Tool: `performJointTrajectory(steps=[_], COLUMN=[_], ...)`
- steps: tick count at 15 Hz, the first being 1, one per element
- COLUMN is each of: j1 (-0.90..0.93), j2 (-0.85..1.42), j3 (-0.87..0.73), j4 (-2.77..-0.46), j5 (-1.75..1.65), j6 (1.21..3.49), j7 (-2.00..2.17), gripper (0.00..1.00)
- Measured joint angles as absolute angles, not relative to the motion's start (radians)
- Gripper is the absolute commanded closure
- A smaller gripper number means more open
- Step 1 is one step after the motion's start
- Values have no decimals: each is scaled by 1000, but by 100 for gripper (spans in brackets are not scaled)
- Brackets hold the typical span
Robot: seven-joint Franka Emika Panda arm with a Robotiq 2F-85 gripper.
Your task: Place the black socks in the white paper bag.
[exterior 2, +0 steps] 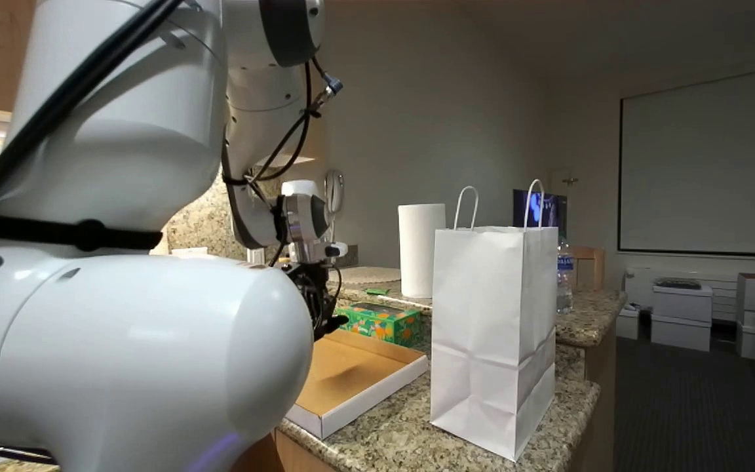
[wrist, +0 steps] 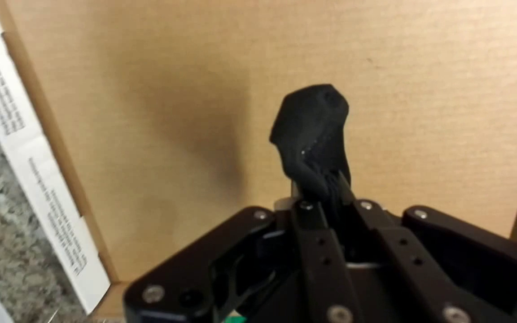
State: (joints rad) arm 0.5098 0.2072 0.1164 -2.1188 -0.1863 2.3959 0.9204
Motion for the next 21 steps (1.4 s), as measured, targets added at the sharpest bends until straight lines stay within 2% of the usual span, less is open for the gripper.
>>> performJointTrajectory(steps=[6, 12, 16, 21], j1=[410, 270, 161, 58], j2=[-67, -237, -287, -304], j3=[172, 180, 142, 58], j4=[-2055, -1860, -1740, -1736], j5=[-270, -269, -266, -235], j6=[2098, 1812, 1781, 1807], j7=[757, 476, 391, 382], gripper=[91, 91, 91, 91])
